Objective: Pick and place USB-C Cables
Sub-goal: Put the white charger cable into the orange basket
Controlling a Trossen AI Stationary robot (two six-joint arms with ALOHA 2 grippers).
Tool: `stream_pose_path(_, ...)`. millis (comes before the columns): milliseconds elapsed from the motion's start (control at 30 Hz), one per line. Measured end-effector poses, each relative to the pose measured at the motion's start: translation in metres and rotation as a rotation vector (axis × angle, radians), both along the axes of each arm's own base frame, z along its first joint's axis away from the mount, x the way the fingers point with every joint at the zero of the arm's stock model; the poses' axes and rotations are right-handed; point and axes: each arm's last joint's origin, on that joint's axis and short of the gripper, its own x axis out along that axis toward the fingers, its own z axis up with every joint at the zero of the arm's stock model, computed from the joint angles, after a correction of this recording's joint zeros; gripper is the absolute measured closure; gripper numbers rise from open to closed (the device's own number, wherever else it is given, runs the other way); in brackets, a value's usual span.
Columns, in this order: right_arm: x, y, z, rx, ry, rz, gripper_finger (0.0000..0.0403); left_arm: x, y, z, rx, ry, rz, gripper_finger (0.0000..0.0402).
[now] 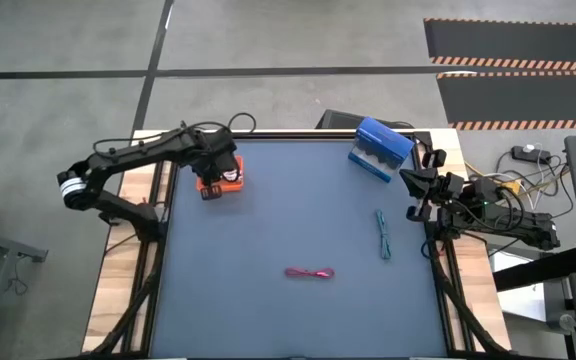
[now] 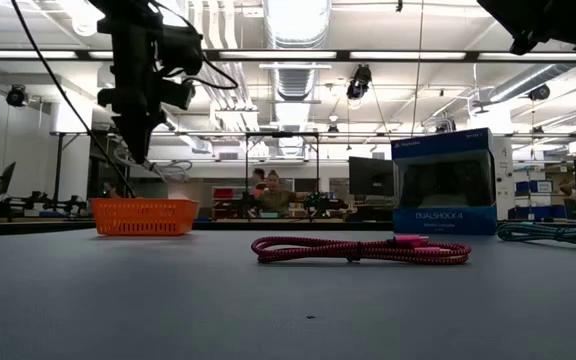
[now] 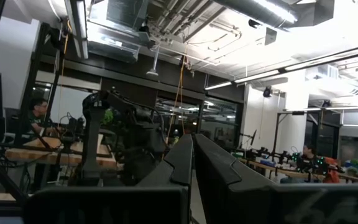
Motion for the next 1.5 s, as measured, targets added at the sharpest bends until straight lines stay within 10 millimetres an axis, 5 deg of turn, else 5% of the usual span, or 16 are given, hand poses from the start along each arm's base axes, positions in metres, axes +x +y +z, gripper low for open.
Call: stream_pose_path(1500, 0.001, 0.000, -0.002, 0.010, 0.019, 0.003, 0.0394, -0.007, 0.016, -0.016, 0.086, -0.024, -0.002, 0.0391)
